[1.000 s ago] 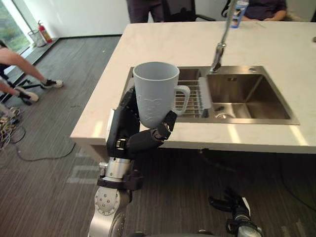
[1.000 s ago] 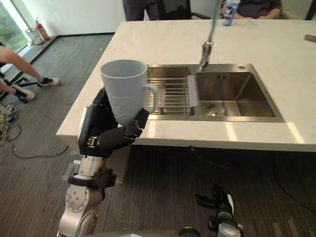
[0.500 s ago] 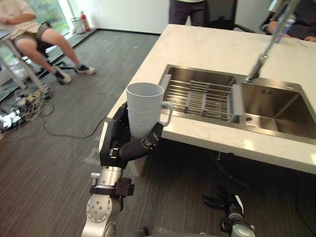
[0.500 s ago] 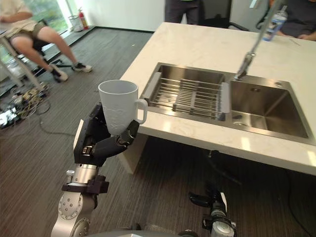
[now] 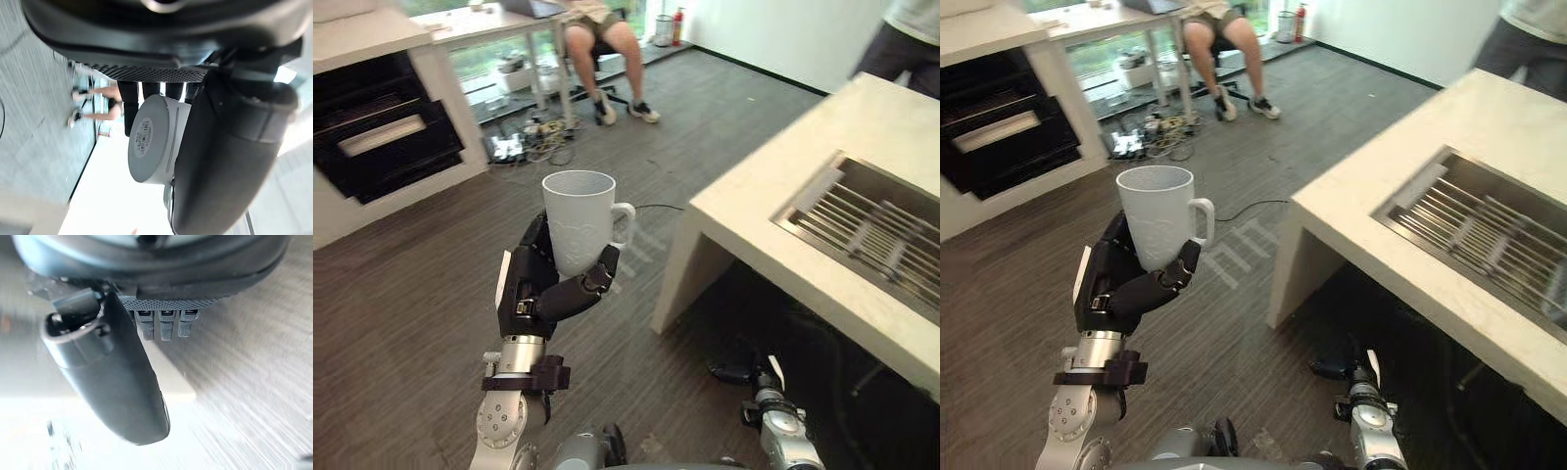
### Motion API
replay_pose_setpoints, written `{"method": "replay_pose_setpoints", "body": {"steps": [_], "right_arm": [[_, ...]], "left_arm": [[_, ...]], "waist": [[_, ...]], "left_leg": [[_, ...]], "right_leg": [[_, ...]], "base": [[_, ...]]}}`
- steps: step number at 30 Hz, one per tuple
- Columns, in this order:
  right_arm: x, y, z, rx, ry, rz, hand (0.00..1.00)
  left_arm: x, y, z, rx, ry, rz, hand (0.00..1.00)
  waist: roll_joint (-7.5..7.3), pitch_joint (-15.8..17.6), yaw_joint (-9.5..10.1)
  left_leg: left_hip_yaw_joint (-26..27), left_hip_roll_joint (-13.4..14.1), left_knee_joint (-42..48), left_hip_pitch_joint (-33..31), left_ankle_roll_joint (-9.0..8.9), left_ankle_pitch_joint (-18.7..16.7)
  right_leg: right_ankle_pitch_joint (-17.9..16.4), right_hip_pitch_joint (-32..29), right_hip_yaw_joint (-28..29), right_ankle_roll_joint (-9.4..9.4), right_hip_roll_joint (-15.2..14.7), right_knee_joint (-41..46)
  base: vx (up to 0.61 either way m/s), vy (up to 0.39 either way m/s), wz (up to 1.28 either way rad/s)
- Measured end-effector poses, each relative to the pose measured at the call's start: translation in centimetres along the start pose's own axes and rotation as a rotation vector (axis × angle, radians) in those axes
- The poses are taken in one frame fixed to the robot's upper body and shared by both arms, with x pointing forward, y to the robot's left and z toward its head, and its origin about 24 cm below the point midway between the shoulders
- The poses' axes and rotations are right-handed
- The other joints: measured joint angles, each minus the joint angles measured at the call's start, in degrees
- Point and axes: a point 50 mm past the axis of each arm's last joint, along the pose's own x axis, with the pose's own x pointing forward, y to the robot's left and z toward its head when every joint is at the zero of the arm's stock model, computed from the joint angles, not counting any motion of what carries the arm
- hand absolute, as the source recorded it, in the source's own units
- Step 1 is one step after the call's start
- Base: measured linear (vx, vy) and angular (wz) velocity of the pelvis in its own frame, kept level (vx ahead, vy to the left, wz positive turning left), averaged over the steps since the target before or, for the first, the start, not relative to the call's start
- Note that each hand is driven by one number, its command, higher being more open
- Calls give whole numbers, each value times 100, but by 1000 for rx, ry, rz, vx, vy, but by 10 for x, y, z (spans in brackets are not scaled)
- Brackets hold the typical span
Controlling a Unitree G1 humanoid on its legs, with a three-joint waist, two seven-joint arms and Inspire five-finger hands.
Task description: Walk over to the sink, pick up the cup, carry it to the dishwasher, place the cup inside the dishwasher, then close the dishwasher door
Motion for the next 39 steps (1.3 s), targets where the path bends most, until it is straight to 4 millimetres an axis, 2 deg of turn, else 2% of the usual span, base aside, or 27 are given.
{"method": "replay_pose_setpoints", "body": {"steps": [2, 3, 4, 6, 8, 10, 11, 12, 13, 14, 15, 17, 19, 20, 23, 25, 26, 27, 28, 30, 32, 34, 36, 39], "right_arm": [[0, 1, 5, 1, -22, 4, 90], [-1, 0, 8, 2, -40, 2, 90], [-1, -1, 10, 1, -52, 1, 90], [-3, 1, 13, -6, -69, 11, 90], [-6, 7, 26, -29, -138, 39, 90], [-7, 13, 42, -48, -208, 70, 90], [-6, 16, 50, -55, -241, 82, 90], [-4, 18, 57, -58, -260, 90, 90], [-3, 18, 59, -58, -267, 92, 90], [-1, 19, 64, -58, -282, 96, 90], [-1, 20, 67, -59, -291, 97, 90], [-1, 18, 65, -63, -286, 93, 90], [-2, 13, 56, -72, -253, 82, 90], [-2, 12, 45, -85, -215, 66, 90], [-2, 12, 45, -85, -215, 66, 90], [-3, 14, 43, -89, -211, 74, 90], [-4, 14, 40, -92, -203, 76, 90], [-10, 11, 26, -95, -165, 71, 90], [-14, 9, 15, -95, -132, 65, 90], [-21, 4, 0, -97, -88, 51, 90], [-24, 2, -9, -98, -55, 36, 90], [-24, 0, -10, -92, -46, 24, 90], [-22, 3, -6, -84, -57, 27, 90], [-11, 9, 18, -76, -124, 31, 90]], "left_arm": [[0, 1, 0, 2, -3, 2, 30], [1, 0, -1, -5, 0, -1, 30], [2, -1, -3, -19, 7, -5, 30], [2, -1, -6, -21, 19, -6, 30], [2, 1, -6, -16, 18, -3, 30], [-1, 4, -5, -21, 17, 11, 30], [-3, 5, -6, -31, 24, 19, 30], [-5, 8, -6, -36, 29, 35, 30], [-6, 10, -6, -34, 32, 45, 30], [-8, 14, -6, -28, 32, 65, 30], [-9, 18, -5, -25, 31, 85, 30], [-10, 21, -5, -25, 30, 103, 30], [-10, 23, -5, -25, 24, 116, 30], [-10, 28, -1, -16, 2, 149, 30], [-10, 28, -1, -17, 2, 150, 30], [-12, 30, -3, -14, 15, 161, 30], [-13, 31, -4, -13, 23, 165, 30], [-14, 29, -11, -20, 53, 156, 30], [-15, 27, -16, -25, 76, 147, 30], [-16, 24, -25, -35, 114, 134, 30], [-19, 18, -38, -59, 170, 123, 30], [-15, 10, -52, -77, 221, 90, 30], [-11, 7, -58, -87, 244, 86, 30], [-9, 6, -56, -94, 233, 92, 30]], "waist": [[2, 2, -8], [1, 1, -21], [-2, 2, -18], [-15, -5, -10], [-58, -29, 178], [-126, -74, 242], [-187, -112, 257], [-247, -149, 272], [-250, -155, 270], [-255, -162, 273], [-258, -165, 278], [-259, -166, 282], [-255, -171, 277], [-56, -396, 120], [-25, -403, 120], [-19, -420, 161], [-16, -455, 161], [-17, -668, 92], [-27, -800, 36], [-23, -847, -113], [-15, -864, -156], [17, -838, -183], [8, -751, -183], [46, -527, -88]], "left_leg": [[-372, -194, -129, 1, -13, 151], [-638, -352, -158, 1, 26, 200], [-870, -467, -100, 8, 45, 217], [-1203, -592, -13, 62, 53, 208], [-1458, -618, -18, 144, 47, 186], [-1624, -615, -2, 153, 27, 174], [-1720, -599, -1, 149, -14, 150], [-1775, -572, 30, 133, -97, 101], [-1804, -536, 56, 124, -142, 72], [-1829, -437, 132, 78, -264, -3], [-1840, -332, 207, 13, -380, -84], [-1834, -215, 283, -43, -477, -171], [-1802, -56, 423, -116, -491, -309], [-1775, 13, 145, -131, -495, -112], [-1765, 21, 143, -127, -499, -115], [-1511, 78, -95, 50, -477, -95], [-1448, 91, -195, 110, -469, -74], [-1388, 82, -506, 185, -462, 19], [-1347, 88, -683, 252, -459, 70], [-1157, 160, -901, 427, -467, 163], [-1103, 181, -1152, 605, -558, 322], [-1283, 167, -1146, 585, -623, 364], [-1410, 123, -1178, 615, -762, 458], [-1701, 41, -1294, 646, -737, 658]], "right_leg": [[-112, -268, 654, 14, 314, -288], [-177, -460, 1294, 114, 531, -512], [-177, -569, 1887, 122, 704, -661], [-142, -576, 2167, 185, 778, -883], [-58, -570, 2039, 318, 785, -1261], [51, -466, 1958, 288, 831, -1688], [282, -321, 1934, 218, 898, -2085], [674, -168, 1921, 154, 966, -2449], [802, -108, 1894, 294, 1007, -2574], [914, -33, 1855, 356, 1112, -2763], [971, -15, 1837, 302, 1215, -2868], [1027, 7, 1830, 234, 1316, -2975], [1074, 44, 1847, 176, 1483, -3061], [1282, -8, 1911, 50, 1579, -3296], [1282, -8, 1916, 50, 1582, -3298], [1333, 7, 2151, 70, 1591, -3386], [1354, 9, 2206, 72, 1588, -3426], [1395, 24, 2220, 65, 1538, -3563], [1399, 51, 2102, 64, 1494, -3632], [1403, 226, 1895, 63, 1453, -3761], [1405, 283, 1548, 63, 1427, -3817], [1405, 361, 959, 62, 1418, -3838], [1403, 510, 579, 63, 1392, -3823], [1235, 634, 112, 34, 1328, -3563]], "base": [[128, 61, 120], [148, 14, 143], [151, -7, 144], [155, -73, 117], [161, -121, 74], [143, -159, 35], [146, -215, 32], [141, -220, 27], [98, -188, 10], [76, -191, -1], [63, -190, -7], [53, -168, -11], [39, -111, -13], [7, -21, -3], [0, 0, -4], [7, 4, -45], [26, -5, -53], [61, -22, -25], [96, -32, -2], [125, -53, 18], [127, -76, 6], [84, -80, 50], [-1, -43, 81], [-63, 2, 115]]}}
